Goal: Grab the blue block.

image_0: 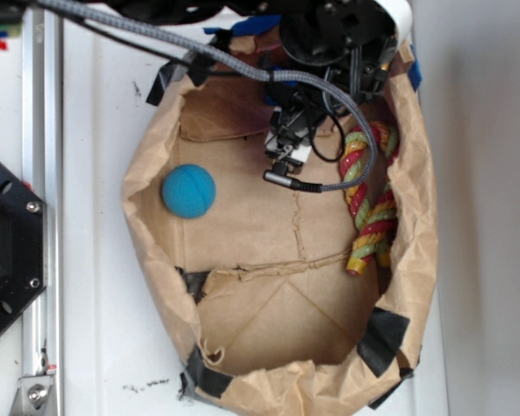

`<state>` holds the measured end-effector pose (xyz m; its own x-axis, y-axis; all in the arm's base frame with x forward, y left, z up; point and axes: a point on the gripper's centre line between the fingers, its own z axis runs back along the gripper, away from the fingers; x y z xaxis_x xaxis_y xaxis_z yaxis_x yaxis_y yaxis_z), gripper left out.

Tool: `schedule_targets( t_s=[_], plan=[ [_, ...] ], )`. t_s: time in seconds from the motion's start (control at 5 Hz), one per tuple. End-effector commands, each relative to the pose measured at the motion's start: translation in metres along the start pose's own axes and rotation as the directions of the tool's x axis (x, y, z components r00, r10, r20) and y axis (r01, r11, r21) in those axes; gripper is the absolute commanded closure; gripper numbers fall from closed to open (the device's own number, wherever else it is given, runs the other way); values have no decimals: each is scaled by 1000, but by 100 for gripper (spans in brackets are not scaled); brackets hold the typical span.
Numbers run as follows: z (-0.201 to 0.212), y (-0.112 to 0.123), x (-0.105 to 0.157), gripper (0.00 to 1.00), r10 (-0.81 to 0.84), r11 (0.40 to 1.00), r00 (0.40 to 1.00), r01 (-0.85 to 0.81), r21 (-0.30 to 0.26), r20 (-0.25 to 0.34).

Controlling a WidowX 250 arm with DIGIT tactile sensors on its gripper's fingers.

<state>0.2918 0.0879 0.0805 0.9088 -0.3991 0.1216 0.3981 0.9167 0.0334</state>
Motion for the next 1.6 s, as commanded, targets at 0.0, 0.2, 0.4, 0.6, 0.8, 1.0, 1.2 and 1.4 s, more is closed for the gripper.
schedule_targets(
  t_s=[0.0, 0.2, 0.4, 0.6, 0.8, 1.0, 1.2, 1.4],
  plan=[
    [16, 9, 7, 0, 15, 999, 999, -18, 51, 46],
    [17, -6, 13, 0, -44, 998, 995, 40, 46, 91],
    [24, -14, 18, 0, -20, 1000, 989, 16, 26, 146],
    [30, -16, 20, 0, -6, 1000, 985, 5, 10, 172],
    [31, -15, 19, 0, -3, 1000, 983, 1, 15, 181],
    [23, -3, 18, 0, 20, 999, 985, -24, 22, 169],
    [19, 9, 15, 0, 44, 999, 986, -48, 23, 158],
    [18, 12, 13, 0, 50, 998, 987, -53, 18, 155]
  ],
)
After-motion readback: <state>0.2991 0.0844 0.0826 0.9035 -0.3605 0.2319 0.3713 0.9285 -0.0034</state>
